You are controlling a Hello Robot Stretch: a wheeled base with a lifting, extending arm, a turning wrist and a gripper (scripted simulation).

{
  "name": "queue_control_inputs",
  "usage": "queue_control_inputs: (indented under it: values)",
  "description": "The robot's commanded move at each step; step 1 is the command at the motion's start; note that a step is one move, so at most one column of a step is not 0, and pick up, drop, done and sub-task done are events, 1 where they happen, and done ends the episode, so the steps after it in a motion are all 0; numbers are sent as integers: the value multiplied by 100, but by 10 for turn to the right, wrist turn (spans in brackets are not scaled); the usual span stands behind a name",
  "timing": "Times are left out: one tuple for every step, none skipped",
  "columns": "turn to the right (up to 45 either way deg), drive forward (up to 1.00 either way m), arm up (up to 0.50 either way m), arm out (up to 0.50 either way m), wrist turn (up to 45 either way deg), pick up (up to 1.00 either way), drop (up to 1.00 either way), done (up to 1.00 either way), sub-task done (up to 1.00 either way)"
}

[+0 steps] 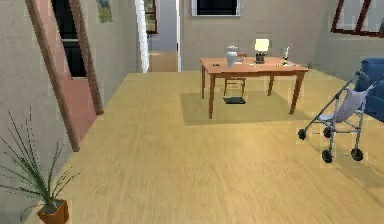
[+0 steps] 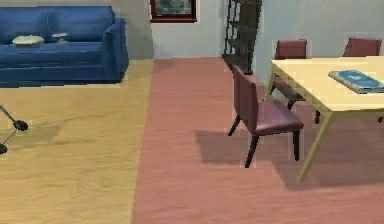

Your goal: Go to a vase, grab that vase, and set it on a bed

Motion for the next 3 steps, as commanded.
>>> queue_control_inputs:
  values:
    - [30, 0, 0, 0, 0, 0, 0, 0, 0]
    - [0, 100, 0, 0, 0, 0, 0, 0, 0]
    - [0, 100, 0, 0, 0, 0, 0, 0, 0]
